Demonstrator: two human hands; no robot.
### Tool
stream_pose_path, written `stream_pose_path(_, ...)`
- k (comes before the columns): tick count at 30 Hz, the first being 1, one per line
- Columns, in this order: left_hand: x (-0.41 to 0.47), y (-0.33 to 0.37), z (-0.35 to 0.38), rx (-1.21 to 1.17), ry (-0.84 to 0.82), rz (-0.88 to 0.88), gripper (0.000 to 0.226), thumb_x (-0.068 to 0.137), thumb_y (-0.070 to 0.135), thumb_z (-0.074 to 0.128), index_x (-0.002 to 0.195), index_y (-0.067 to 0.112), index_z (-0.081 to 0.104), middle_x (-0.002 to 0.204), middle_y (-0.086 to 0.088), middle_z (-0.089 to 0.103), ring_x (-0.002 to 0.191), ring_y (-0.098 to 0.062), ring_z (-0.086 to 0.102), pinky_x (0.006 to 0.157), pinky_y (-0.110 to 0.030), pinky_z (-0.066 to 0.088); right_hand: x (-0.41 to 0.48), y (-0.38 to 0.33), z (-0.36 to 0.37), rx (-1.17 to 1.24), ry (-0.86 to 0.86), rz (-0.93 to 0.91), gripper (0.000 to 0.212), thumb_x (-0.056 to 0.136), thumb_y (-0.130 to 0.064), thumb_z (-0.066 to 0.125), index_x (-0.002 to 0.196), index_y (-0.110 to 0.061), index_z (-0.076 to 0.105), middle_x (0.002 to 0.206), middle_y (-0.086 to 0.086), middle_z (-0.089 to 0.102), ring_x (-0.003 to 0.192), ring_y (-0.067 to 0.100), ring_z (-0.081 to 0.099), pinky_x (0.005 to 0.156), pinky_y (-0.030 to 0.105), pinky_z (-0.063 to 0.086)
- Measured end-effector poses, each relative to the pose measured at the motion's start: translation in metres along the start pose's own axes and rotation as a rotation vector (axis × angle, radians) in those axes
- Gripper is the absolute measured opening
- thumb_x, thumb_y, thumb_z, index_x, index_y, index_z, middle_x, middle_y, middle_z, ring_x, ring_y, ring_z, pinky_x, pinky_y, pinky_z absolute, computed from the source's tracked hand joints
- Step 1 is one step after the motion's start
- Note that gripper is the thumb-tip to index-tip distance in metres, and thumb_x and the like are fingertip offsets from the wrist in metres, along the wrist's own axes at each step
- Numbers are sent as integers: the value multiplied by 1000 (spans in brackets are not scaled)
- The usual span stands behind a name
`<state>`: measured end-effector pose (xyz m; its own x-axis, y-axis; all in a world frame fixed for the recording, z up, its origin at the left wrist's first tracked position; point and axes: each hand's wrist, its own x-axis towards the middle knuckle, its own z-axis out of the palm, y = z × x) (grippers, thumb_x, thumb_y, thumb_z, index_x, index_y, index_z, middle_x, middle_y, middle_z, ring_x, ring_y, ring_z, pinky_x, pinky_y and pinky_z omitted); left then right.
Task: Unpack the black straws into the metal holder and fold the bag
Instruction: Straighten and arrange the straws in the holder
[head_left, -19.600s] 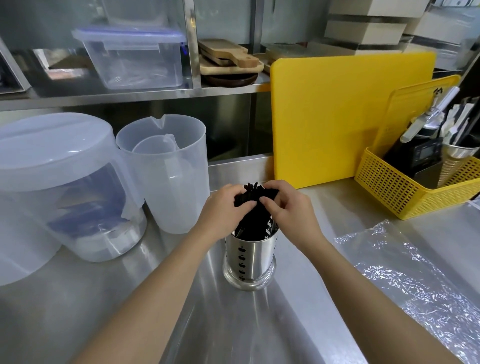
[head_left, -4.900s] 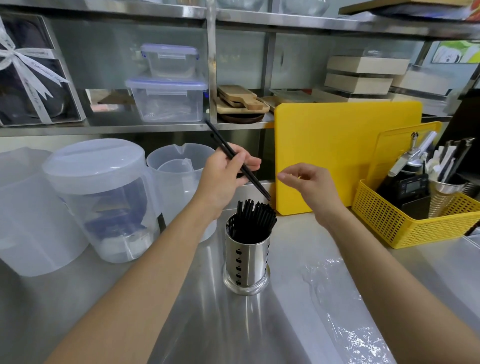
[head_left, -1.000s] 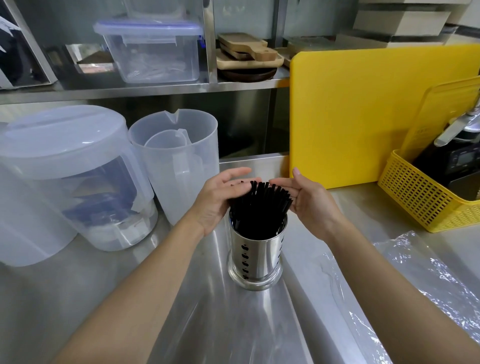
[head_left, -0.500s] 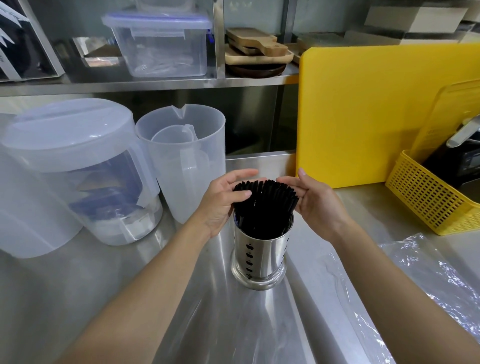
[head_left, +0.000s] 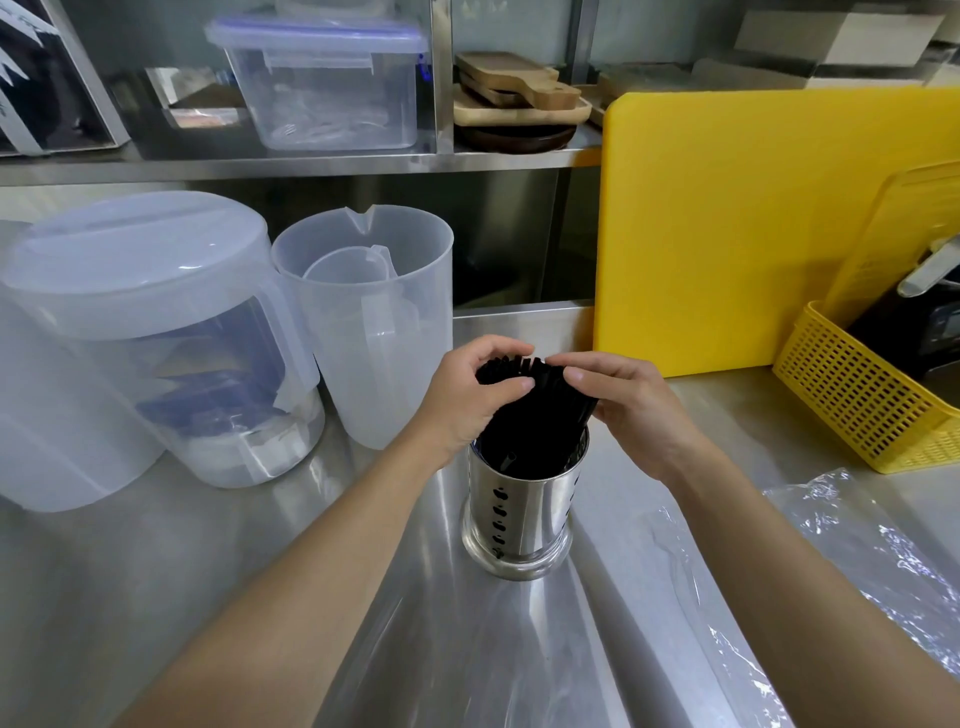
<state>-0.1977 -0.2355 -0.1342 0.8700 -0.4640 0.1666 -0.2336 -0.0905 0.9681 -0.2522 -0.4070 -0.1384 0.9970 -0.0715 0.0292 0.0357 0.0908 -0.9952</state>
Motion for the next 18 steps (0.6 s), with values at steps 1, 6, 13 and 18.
stream_pose_path(1, 1, 0, 1, 27, -1, 13, 25, 81, 5, 64, 99, 24, 64, 96, 9, 63, 98, -8, 58, 79, -14, 47, 0, 1, 0, 4, 1, 0, 18, 82, -8, 59, 92, -14, 72, 86, -1, 71, 85, 11, 65, 68, 15, 49)
stream_pose_path(6, 3, 2, 5, 119, -41, 40, 23, 86, 8, 59, 105, 20, 64, 102, 6, 63, 103, -12, 56, 86, -18, 45, 0, 1, 1, 14, 6, -5, 19, 84, -6, 57, 91, -14, 72, 87, -1, 71, 88, 12, 65, 71, 17, 49)
stream_pose_path(13, 3, 3, 9, 212, 9, 77, 16, 87, 16, 61, 98, 24, 68, 100, 4, 62, 100, -12, 57, 86, -21, 46, -2, 1, 2, 52, 7, -10, 18, 82, -8, 59, 86, -16, 74, 83, -1, 73, 85, 12, 66, 70, 17, 50)
stream_pose_path(18, 4, 6, 8, 170, 59, 4, 9, 82, 15, 66, 82, 24, 66, 84, 8, 64, 91, -13, 60, 79, -22, 49, -2, 3, 0, 24, -7, -11, 17, 85, -9, 57, 93, -12, 72, 88, 2, 71, 90, 15, 64, 72, 18, 49)
